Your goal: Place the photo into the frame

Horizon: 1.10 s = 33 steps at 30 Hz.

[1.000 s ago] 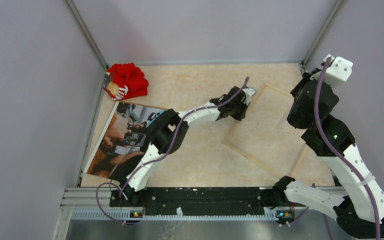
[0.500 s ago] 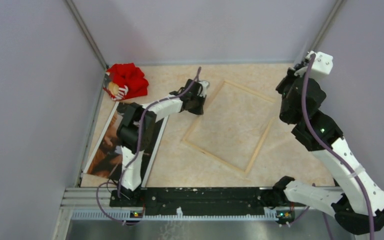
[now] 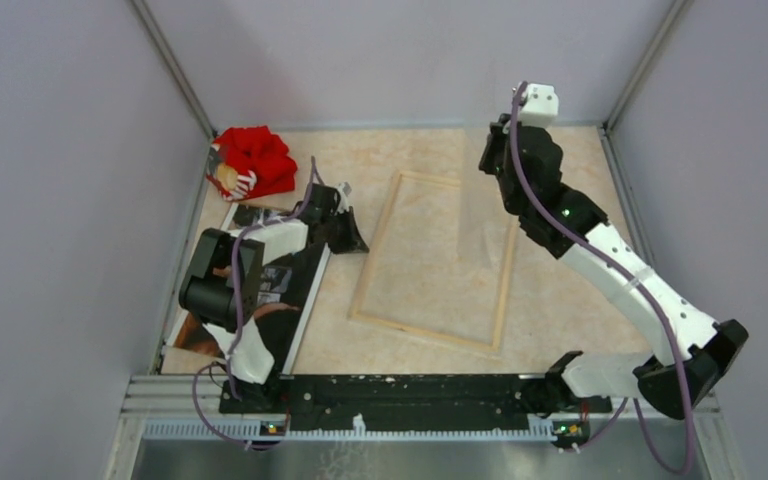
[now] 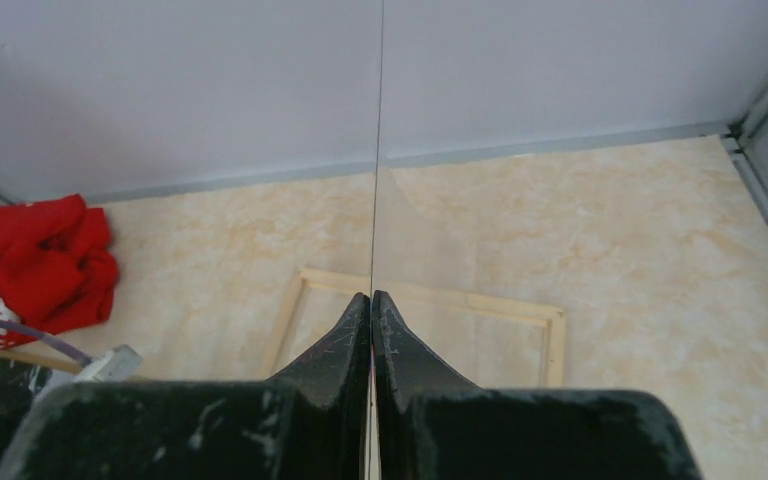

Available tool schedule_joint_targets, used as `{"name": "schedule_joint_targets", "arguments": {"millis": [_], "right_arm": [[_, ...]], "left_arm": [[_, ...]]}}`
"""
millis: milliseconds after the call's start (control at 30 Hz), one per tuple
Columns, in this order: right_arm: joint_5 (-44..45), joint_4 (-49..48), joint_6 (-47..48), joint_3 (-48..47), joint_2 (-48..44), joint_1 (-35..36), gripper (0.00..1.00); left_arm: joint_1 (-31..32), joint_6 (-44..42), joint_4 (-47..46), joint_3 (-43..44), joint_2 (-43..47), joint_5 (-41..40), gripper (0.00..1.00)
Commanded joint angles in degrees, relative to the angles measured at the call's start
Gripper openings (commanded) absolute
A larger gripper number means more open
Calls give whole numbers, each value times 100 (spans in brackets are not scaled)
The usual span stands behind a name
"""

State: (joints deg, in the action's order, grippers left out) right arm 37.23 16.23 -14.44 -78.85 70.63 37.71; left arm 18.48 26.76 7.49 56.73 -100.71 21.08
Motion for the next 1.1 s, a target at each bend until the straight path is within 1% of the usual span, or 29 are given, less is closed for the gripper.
{"name": "schedule_joint_targets", "arguments": {"millis": [0, 67, 100, 133, 167, 200, 267, 333, 433, 467, 500, 533, 567, 600, 667, 700, 767, 833, 967, 1000, 1067], "right_arm": [[-618, -452, -148, -488, 201, -14, 0], [-678, -450, -167, -549, 305, -18, 0], [-663, -427, -172, -586, 337, -17, 0], [-628, -408, -169, -608, 346, -17, 0], [-609, -398, -156, -627, 340, -18, 0], [-586, -368, -130, -655, 324, -16, 0], [-540, -270, -92, -717, 266, -18, 0], [-537, -190, -75, -714, 173, -14, 0], [-538, -113, -91, -650, 35, -12, 0], [-531, -104, -106, -623, -16, -18, 0], [-516, -110, -107, -589, -53, -17, 0], [-498, -99, -111, -556, -85, -14, 0], [-485, -83, -114, -550, -113, -14, 0], [-475, -65, -130, -550, -128, -18, 0], [-452, -6, -157, -544, -147, -12, 0], [-426, 21, -178, -533, -166, -11, 0], [-386, 29, -237, -444, -254, -13, 0], [-346, 7, -312, -296, -387, -14, 0], [-286, 14, -401, -88, -593, -18, 0], [-281, 26, -402, -70, -616, -17, 0], [-274, 59, -398, -64, -649, -14, 0]], "left_arm": [[86, 815, 91, -400, -199, 718, 6], [79, 871, -284, -546, -267, 1168, 14], [85, 834, -421, -551, -285, 1306, 21], [80, 631, -479, -466, -307, 1490, 25], [80, 308, -284, -244, -358, 1563, 28], [77, -195, 103, 87, -425, 1610, 30], [79, -1240, 1156, 833, -631, 1481, 36], [-7, -2111, 1913, 1424, -764, 1342, 39], [-55, -3259, 2410, 1932, -713, 965, 52], [-36, -3687, 2444, 2069, -654, 851, 58], [6, -4001, 2415, 2188, -590, 605, 62], [63, -4374, 2323, 2224, -511, 477, 68], [153, -4800, 2158, 2185, -400, 332, 90], [293, -5256, 1914, 2089, -311, 125, 98], [688, -5943, 1536, 1903, -263, -282, 99], [842, -6040, 1430, 1917, -306, -426, 99], [1007, -5690, 1341, 2139, -560, -464, 99], [1096, -5439, 1582, 2695, -962, -151, 99], [1213, -4813, 2201, 3642, -1893, -370, 99], [1215, -4700, 2282, 3779, -2053, -457, 98], [1200, -4428, 2351, 3925, -2253, -724, 92]]}}
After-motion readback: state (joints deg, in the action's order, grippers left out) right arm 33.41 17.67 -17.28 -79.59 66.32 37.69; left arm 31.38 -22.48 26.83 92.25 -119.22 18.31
